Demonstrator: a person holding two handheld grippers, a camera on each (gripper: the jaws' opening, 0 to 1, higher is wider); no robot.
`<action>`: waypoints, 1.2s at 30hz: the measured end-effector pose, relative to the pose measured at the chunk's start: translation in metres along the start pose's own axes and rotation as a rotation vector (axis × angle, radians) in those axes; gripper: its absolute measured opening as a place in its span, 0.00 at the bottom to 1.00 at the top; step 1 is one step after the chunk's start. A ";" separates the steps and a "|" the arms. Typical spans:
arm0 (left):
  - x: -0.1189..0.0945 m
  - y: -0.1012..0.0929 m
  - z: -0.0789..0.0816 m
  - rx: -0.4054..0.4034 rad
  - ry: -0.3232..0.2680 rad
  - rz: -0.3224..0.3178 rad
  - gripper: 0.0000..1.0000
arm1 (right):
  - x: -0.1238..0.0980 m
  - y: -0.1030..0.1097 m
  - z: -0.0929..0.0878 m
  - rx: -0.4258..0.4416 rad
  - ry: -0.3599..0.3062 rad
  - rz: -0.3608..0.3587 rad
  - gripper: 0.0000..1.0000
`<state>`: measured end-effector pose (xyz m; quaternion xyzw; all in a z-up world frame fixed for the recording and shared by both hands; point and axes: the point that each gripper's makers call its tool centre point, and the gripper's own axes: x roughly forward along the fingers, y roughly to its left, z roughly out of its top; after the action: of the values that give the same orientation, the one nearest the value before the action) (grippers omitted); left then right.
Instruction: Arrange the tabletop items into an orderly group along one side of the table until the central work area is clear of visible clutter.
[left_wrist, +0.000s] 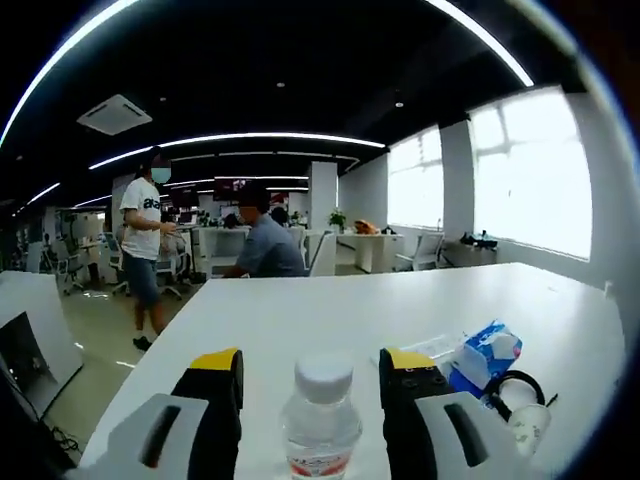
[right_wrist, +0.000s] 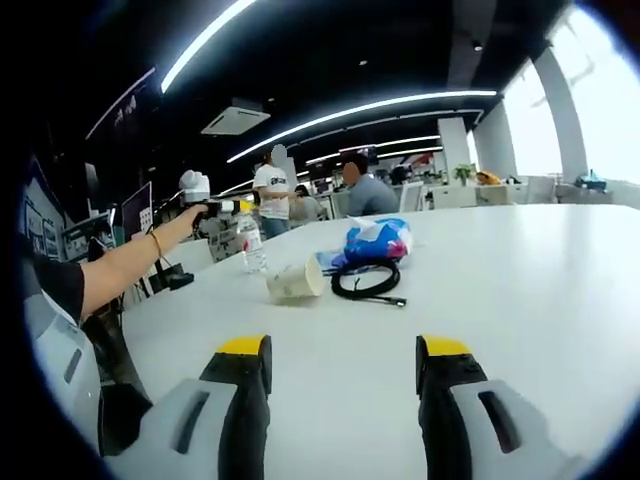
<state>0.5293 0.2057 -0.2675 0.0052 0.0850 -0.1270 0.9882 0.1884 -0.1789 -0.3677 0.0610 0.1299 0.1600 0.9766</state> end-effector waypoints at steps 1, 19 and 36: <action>-0.004 0.001 0.001 -0.001 -0.001 -0.002 0.55 | -0.001 0.000 -0.001 0.004 0.000 0.002 0.56; -0.054 -0.025 -0.024 0.422 -0.014 -0.097 0.69 | -0.018 0.005 -0.014 0.012 0.032 0.008 0.55; -0.074 -0.077 -0.041 0.806 -0.093 -0.208 0.83 | -0.018 0.012 -0.027 0.001 0.079 0.033 0.56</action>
<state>0.4321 0.1506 -0.2944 0.3772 -0.0161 -0.2493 0.8918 0.1610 -0.1709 -0.3877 0.0576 0.1674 0.1785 0.9679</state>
